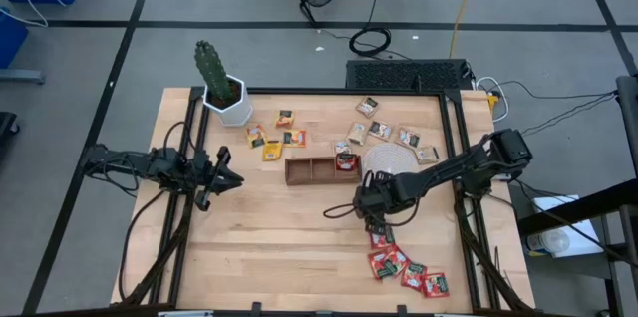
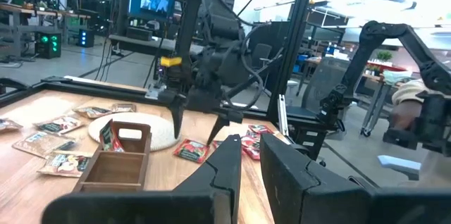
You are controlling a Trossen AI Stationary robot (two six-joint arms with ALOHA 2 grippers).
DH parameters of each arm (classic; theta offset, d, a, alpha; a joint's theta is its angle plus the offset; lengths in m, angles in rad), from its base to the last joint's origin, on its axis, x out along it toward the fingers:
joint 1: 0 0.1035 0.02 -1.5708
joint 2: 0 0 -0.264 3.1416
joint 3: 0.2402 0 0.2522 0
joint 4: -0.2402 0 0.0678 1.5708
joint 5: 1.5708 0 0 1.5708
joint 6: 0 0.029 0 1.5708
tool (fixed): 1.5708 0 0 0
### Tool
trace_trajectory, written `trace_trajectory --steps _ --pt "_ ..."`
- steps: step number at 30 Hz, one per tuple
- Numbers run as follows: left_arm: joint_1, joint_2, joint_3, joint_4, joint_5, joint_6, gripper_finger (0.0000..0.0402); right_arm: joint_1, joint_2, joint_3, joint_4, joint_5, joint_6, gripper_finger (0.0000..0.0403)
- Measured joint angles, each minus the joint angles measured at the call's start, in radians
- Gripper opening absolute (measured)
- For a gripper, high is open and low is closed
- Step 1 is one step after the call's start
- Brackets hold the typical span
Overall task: Pick & Place Tea
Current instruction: Put the red tea bag into the right section of the wooden organizer
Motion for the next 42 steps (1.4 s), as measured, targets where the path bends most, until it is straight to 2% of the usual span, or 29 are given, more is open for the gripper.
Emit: trace_trajectory --steps 10,21,25,35,42 --pt "0.0 0.0 0.0 0.0 0.0 0.0 0.0058 -0.011 -0.006 -0.131 0.222 -0.021 0.004 0.0314" --pt "0.0 0.0 0.0 0.0 0.0 0.0 0.0058 -0.007 -0.005 -0.173 0.234 -0.023 0.003 0.0303" --pt "0.0 0.0 0.0 0.0 0.0 0.0 0.0058 -0.008 -0.005 -0.174 0.232 -0.039 0.003 0.0263" --pt "0.0 0.0 0.0 0.0 0.0 0.0 0.0058 -0.008 -0.011 -0.175 0.235 -0.06 0.001 0.0132" --pt "0.0 0.0 0.0 0.0 0.0 0.0 0.0058 -0.009 -0.055 -0.177 0.229 -0.072 0.002 0.0053"
